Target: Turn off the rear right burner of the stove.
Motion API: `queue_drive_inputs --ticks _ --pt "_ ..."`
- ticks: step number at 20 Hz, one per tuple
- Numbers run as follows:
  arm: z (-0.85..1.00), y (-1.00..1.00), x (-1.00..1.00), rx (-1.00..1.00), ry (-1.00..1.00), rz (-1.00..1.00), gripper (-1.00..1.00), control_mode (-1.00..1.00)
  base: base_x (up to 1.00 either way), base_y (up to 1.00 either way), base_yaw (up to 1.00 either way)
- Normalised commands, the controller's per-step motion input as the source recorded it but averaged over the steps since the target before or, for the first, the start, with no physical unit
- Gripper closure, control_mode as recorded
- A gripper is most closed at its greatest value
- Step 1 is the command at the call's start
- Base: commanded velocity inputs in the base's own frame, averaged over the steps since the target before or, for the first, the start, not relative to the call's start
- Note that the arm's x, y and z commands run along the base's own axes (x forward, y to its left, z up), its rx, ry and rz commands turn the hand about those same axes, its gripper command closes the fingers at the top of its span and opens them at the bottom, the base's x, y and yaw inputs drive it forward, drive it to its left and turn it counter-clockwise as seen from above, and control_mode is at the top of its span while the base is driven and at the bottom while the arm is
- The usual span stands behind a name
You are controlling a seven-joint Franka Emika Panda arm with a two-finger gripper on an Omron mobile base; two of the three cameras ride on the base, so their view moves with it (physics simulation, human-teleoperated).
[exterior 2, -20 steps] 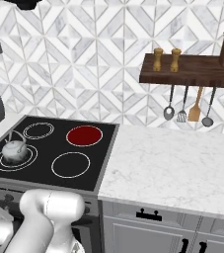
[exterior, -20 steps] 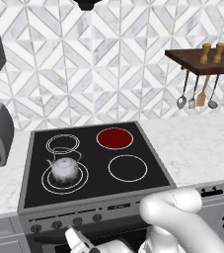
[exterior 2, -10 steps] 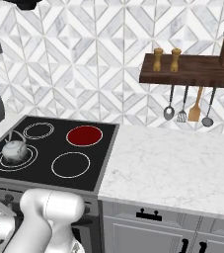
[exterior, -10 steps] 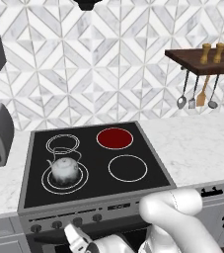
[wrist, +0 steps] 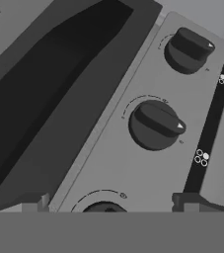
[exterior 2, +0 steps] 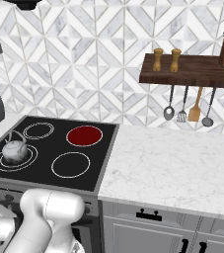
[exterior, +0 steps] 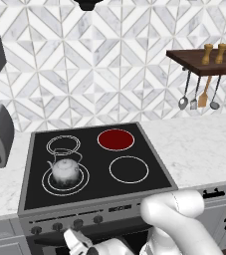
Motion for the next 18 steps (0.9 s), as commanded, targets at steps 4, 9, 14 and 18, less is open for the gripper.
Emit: queue_drive_inputs --ticks 4,9,14,18 --pt "-0.01 -0.07 0.00 0.00 -0.09 0.00 -1.00 -1.00 0.00 0.00 0.00" --pt "0.02 -0.30 0.00 0.00 -0.08 0.00 -1.00 -1.00 0.00 0.00 0.00" --pt "0.03 -0.06 0.15 0.01 0.00 0.00 -1.00 -1.00 0.00 0.00 0.00" --pt "0.06 0.11 0.36 0.00 0.01 -0.03 -1.00 -1.00 0.00 0.00 0.00"
